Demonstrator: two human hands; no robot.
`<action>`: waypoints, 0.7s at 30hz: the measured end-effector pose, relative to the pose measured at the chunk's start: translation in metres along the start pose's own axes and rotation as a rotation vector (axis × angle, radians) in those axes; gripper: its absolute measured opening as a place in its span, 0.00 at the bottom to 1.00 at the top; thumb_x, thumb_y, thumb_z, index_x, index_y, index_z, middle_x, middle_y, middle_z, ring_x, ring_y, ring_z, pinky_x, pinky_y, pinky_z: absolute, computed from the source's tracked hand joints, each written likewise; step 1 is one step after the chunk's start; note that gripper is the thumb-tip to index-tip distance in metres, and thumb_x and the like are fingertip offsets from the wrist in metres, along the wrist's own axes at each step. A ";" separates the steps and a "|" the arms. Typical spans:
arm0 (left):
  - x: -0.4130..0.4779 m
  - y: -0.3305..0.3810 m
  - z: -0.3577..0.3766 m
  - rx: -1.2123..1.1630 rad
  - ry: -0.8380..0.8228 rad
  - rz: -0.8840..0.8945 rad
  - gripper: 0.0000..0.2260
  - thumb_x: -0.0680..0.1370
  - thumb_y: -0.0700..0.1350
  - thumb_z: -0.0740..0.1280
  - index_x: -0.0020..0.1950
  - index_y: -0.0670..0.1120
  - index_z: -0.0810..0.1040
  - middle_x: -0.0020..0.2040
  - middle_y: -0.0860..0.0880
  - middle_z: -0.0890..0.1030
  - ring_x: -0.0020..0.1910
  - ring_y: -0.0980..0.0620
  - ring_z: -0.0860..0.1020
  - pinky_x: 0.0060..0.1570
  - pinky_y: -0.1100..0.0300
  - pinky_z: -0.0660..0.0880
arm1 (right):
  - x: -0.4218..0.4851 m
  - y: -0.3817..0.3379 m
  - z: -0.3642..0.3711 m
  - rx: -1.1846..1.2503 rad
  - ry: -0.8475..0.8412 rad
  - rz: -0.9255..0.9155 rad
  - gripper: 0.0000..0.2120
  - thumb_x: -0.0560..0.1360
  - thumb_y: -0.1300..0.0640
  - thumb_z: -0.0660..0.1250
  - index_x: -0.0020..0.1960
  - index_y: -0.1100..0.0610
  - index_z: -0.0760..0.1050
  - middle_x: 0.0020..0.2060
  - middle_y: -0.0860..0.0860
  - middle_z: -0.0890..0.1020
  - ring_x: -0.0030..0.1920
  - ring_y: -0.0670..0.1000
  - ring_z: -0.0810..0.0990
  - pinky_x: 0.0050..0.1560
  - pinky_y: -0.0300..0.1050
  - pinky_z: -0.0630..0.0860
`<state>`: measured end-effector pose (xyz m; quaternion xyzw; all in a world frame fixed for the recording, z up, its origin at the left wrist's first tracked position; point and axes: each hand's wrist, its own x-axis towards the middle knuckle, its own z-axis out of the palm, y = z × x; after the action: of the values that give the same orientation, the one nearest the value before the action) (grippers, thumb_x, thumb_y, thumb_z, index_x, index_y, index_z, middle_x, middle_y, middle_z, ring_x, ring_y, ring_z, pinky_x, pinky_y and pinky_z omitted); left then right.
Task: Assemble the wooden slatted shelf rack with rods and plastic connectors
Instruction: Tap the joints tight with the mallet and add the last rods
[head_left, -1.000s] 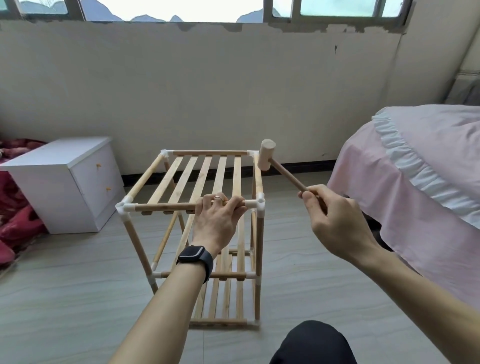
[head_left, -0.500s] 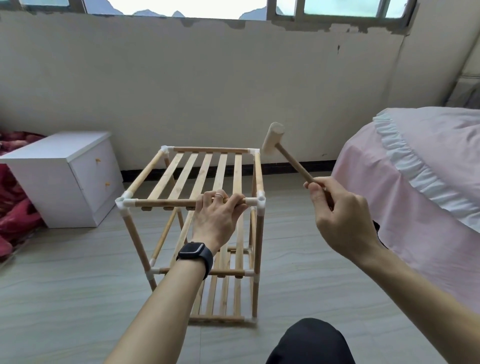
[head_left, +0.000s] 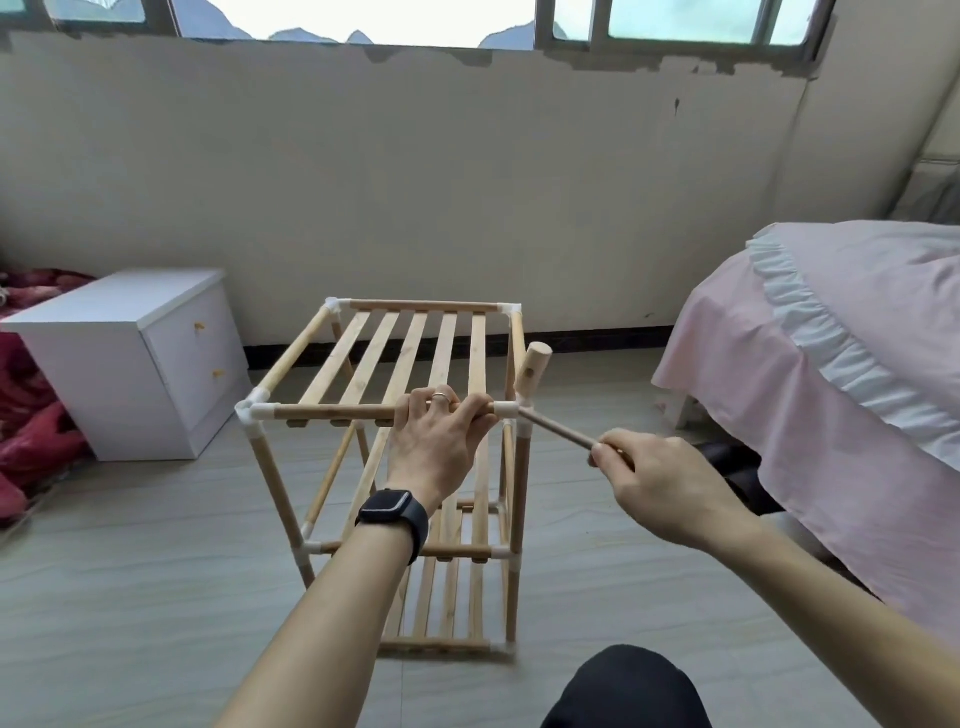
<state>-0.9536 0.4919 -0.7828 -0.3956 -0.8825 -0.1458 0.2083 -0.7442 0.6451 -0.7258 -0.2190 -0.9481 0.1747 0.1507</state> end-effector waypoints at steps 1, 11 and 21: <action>0.001 -0.001 0.000 0.002 -0.005 0.005 0.20 0.80 0.66 0.40 0.62 0.63 0.67 0.52 0.53 0.71 0.56 0.47 0.68 0.57 0.50 0.63 | 0.001 -0.003 0.001 0.123 0.046 -0.005 0.12 0.84 0.48 0.57 0.46 0.47 0.76 0.32 0.46 0.80 0.34 0.48 0.78 0.38 0.50 0.74; 0.004 -0.009 0.006 0.003 0.088 0.066 0.20 0.81 0.66 0.43 0.60 0.62 0.70 0.49 0.53 0.72 0.52 0.48 0.68 0.50 0.53 0.59 | 0.032 -0.016 0.035 0.427 0.102 0.039 0.11 0.85 0.51 0.57 0.52 0.51 0.77 0.33 0.49 0.79 0.28 0.42 0.74 0.29 0.39 0.70; 0.011 -0.028 0.011 0.034 0.112 0.110 0.16 0.82 0.65 0.47 0.61 0.63 0.70 0.52 0.54 0.74 0.53 0.50 0.69 0.50 0.54 0.60 | 0.114 -0.069 0.025 1.399 0.195 0.112 0.12 0.79 0.67 0.53 0.40 0.55 0.67 0.29 0.49 0.69 0.27 0.46 0.66 0.31 0.41 0.68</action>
<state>-0.9841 0.4850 -0.7896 -0.4311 -0.8488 -0.1412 0.2715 -0.8761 0.6333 -0.6969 -0.1340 -0.5829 0.7299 0.3308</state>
